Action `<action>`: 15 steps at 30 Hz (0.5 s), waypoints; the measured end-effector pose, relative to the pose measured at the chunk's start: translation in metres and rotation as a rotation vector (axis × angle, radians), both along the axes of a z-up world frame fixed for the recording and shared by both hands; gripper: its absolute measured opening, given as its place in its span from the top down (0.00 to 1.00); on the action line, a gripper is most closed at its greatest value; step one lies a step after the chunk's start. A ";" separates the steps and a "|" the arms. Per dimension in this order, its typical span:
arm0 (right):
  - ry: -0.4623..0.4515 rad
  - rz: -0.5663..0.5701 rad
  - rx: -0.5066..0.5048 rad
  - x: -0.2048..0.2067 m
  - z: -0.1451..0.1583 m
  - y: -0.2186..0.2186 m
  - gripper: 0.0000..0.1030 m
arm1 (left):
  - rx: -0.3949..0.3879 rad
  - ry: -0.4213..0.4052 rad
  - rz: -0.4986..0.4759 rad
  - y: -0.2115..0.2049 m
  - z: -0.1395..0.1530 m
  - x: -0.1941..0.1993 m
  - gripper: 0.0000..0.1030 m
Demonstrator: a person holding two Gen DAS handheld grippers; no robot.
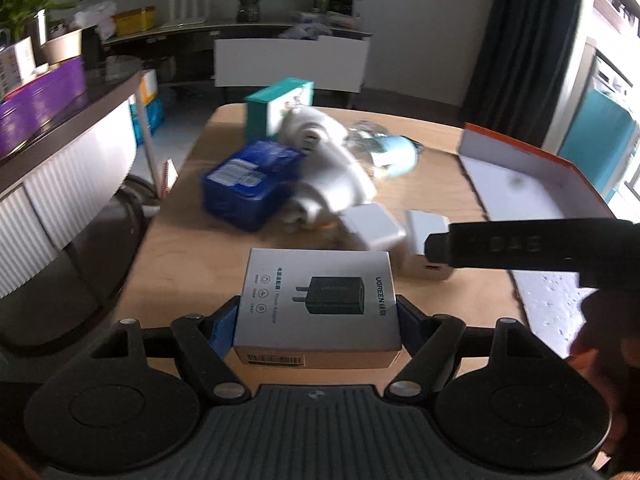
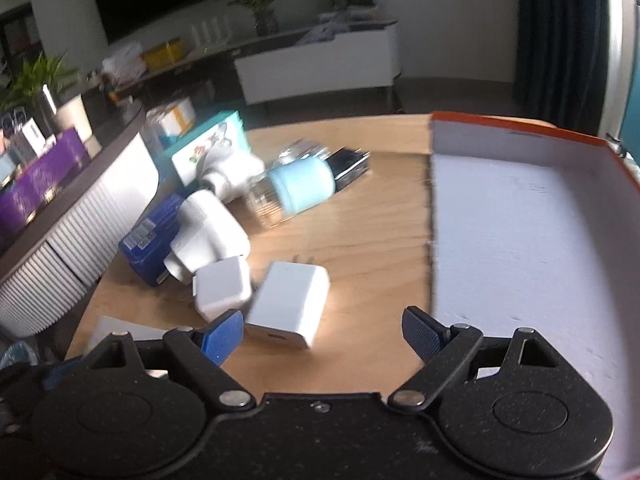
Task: Organize rigid objects
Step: 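Grasp the white charger box with the left tool while the right tool grasps a white charger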
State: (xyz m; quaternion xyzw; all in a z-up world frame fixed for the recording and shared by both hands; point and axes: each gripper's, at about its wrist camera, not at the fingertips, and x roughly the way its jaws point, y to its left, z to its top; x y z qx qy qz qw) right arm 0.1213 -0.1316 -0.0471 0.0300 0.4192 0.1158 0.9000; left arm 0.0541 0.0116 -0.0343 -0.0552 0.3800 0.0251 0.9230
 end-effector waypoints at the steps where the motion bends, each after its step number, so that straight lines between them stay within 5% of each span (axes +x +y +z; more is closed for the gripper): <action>1: 0.021 0.011 -0.027 0.010 -0.007 0.009 0.01 | -0.004 0.002 0.011 0.004 0.000 0.000 0.24; 9: 0.032 -0.037 -0.091 0.029 -0.022 0.011 0.07 | -0.048 0.000 0.031 0.021 0.002 -0.001 0.24; 12: 0.003 0.030 -0.141 0.029 -0.021 0.020 0.33 | -0.059 0.000 0.031 0.021 0.001 0.002 0.24; 13: -0.006 0.054 -0.141 0.028 -0.019 0.022 0.51 | -0.062 -0.003 0.030 0.022 0.002 0.002 0.24; 15: 0.005 0.061 -0.151 0.029 -0.017 0.022 0.51 | -0.063 -0.008 0.029 0.023 0.004 0.001 0.24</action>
